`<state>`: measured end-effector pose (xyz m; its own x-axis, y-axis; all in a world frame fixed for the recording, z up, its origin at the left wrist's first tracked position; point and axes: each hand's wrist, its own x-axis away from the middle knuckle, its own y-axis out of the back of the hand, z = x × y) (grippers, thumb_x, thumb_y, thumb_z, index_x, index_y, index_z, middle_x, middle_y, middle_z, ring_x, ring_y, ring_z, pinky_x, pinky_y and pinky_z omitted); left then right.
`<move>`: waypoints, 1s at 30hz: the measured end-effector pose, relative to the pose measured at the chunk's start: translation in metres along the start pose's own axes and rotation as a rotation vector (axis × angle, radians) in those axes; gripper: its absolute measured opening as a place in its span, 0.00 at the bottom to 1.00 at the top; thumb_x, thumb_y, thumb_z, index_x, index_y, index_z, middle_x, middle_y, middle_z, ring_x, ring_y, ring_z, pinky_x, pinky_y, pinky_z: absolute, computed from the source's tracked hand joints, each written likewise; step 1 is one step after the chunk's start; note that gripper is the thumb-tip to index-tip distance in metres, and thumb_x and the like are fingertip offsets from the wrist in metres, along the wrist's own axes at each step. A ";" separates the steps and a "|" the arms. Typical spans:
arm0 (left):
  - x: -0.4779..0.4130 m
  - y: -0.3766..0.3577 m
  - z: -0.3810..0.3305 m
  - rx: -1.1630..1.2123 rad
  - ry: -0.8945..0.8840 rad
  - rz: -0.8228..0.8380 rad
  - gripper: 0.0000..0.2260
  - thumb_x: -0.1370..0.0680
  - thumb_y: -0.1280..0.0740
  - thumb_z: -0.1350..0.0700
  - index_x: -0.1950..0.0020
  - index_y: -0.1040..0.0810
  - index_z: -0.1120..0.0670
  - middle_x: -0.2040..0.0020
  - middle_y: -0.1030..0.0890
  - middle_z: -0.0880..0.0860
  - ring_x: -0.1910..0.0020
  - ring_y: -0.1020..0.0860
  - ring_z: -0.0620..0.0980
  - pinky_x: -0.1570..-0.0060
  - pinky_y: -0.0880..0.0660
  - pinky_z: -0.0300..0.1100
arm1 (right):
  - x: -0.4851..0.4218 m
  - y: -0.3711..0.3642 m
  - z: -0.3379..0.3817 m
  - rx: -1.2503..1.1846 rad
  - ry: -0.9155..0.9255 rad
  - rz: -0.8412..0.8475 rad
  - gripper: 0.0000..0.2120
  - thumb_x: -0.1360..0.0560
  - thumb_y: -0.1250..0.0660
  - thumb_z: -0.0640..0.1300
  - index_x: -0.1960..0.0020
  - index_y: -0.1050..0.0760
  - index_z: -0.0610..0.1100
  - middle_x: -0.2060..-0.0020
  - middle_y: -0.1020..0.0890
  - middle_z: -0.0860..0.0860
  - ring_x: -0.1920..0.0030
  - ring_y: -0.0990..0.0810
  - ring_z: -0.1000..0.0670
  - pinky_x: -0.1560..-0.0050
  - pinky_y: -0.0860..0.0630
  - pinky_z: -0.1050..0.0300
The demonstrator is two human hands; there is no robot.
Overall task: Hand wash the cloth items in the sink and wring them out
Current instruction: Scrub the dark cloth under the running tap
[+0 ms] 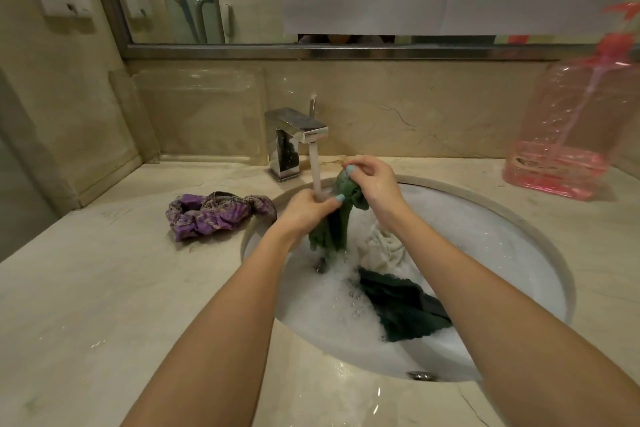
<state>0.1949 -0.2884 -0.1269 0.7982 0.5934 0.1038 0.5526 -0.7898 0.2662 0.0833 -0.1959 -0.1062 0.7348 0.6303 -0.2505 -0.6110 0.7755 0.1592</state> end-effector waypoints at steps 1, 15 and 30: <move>-0.001 0.001 0.000 -0.029 0.001 0.014 0.11 0.22 0.31 0.50 0.44 0.23 0.55 0.44 0.20 0.54 0.42 0.23 0.51 0.36 0.27 0.51 | 0.000 0.000 0.001 0.021 0.006 -0.013 0.08 0.19 0.39 0.38 0.46 0.22 0.45 0.49 0.21 0.51 0.49 0.23 0.55 0.58 0.28 0.69; -0.003 0.012 -0.009 0.626 -0.022 -0.032 0.12 0.16 0.45 0.50 0.38 0.27 0.52 0.40 0.22 0.57 0.39 0.23 0.57 0.44 0.24 0.54 | 0.001 0.022 -0.030 0.254 -0.342 0.395 0.15 0.22 0.36 0.55 0.44 0.22 0.45 0.47 0.18 0.47 0.44 0.21 0.46 0.41 0.24 0.48; -0.012 -0.008 -0.007 0.235 -0.063 -0.331 0.20 0.19 0.38 0.48 0.31 0.38 0.53 0.40 0.26 0.54 0.41 0.25 0.56 0.43 0.27 0.51 | 0.007 -0.047 -0.007 -0.176 -0.337 0.095 0.20 0.17 0.50 0.56 0.31 0.31 0.48 0.40 0.23 0.46 0.39 0.24 0.44 0.38 0.26 0.44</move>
<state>0.1794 -0.2887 -0.1239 0.5770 0.8167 -0.0112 0.8161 -0.5759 0.0484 0.1152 -0.2283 -0.1216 0.7103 0.6982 0.0896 -0.7005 0.7136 -0.0068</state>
